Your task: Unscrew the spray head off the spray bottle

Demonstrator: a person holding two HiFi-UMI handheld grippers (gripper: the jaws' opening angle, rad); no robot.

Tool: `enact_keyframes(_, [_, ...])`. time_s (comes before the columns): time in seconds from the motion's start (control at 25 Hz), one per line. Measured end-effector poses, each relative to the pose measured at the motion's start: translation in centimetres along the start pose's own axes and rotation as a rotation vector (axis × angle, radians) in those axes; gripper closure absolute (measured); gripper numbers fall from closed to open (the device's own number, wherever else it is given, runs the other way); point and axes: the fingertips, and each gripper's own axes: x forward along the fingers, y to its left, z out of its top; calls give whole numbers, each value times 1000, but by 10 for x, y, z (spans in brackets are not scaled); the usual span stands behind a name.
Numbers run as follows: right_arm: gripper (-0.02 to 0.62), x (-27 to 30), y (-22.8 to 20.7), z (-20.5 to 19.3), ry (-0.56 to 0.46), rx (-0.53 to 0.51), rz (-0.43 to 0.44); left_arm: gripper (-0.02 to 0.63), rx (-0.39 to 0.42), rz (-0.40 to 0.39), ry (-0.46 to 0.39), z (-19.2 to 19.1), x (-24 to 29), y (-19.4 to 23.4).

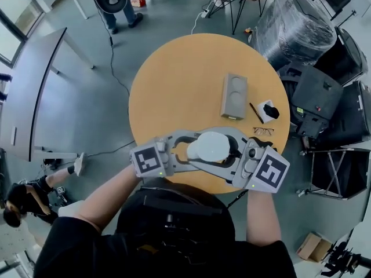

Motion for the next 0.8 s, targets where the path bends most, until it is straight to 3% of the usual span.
enact_keyframes(0.48, [385,-16,-11,43,-24,-2,-43,304,35,91,13,-9,9,12])
enact_keyframes(0.8, [385,-29,-17,61,-31,-52,-98,304,55,120,37,-34,7,12])
